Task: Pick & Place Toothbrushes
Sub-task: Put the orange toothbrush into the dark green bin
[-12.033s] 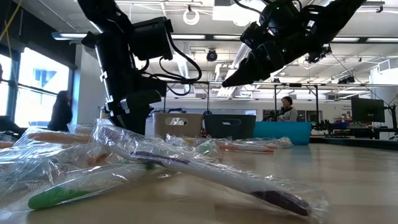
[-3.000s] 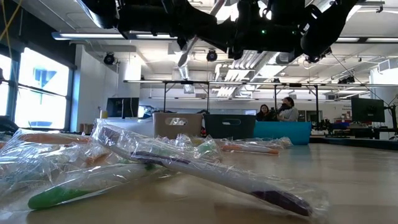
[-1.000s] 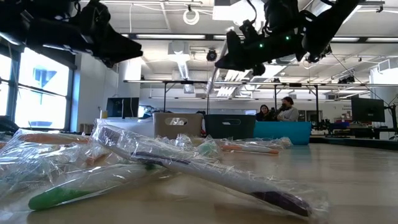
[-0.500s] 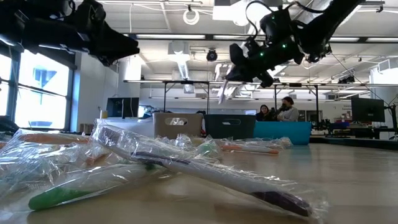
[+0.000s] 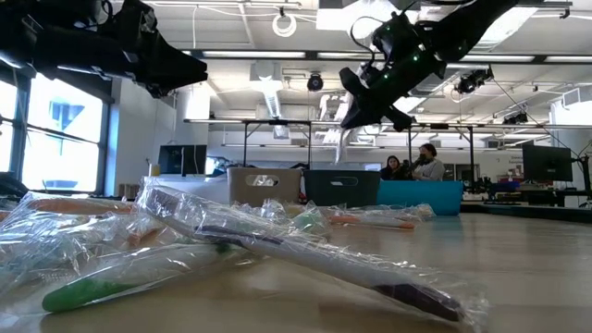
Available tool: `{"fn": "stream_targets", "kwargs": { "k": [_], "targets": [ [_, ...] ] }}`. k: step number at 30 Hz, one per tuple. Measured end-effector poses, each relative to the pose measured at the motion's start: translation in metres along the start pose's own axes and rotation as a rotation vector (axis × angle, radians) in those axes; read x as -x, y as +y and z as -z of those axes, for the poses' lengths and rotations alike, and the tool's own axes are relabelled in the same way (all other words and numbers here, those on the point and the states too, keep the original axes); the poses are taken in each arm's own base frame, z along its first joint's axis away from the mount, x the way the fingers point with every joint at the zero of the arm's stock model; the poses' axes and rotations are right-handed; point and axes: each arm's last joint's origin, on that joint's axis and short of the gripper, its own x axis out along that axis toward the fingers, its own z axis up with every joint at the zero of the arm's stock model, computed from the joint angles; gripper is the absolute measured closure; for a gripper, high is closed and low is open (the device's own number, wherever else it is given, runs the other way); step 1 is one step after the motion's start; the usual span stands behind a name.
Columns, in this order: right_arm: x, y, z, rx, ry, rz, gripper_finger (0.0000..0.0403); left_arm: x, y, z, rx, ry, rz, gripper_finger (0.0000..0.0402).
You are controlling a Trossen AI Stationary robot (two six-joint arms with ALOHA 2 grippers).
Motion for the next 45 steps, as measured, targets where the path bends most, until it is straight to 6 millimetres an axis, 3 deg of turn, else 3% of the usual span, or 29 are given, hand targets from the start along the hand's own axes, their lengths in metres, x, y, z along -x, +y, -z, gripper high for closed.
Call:
{"fn": "stream_targets", "kwargs": {
  "k": [20, 26, 40, 45],
  "targets": [
    [-0.039, 0.002, 0.041, -0.127, 0.142, 0.019, 0.0389, 0.0, 0.0, 0.0, 0.0, 0.008, 0.001, 0.023],
    [-0.051, 0.002, 0.051, -0.164, 0.2, -0.047, 0.0389, 0.0, 0.0, 0.001, 0.0, 0.008, 0.002, 0.023],
    [-0.051, 0.006, 0.056, -0.146, 0.199, -0.039, 0.0383, 0.0, 0.0, 0.001, 0.0, 0.008, 0.002, 0.023],
    [-0.05, 0.007, 0.057, -0.137, 0.194, -0.025, 0.036, 0.0, 0.0, 0.001, 0.0, 0.015, 0.001, 0.023]
  ]
}}
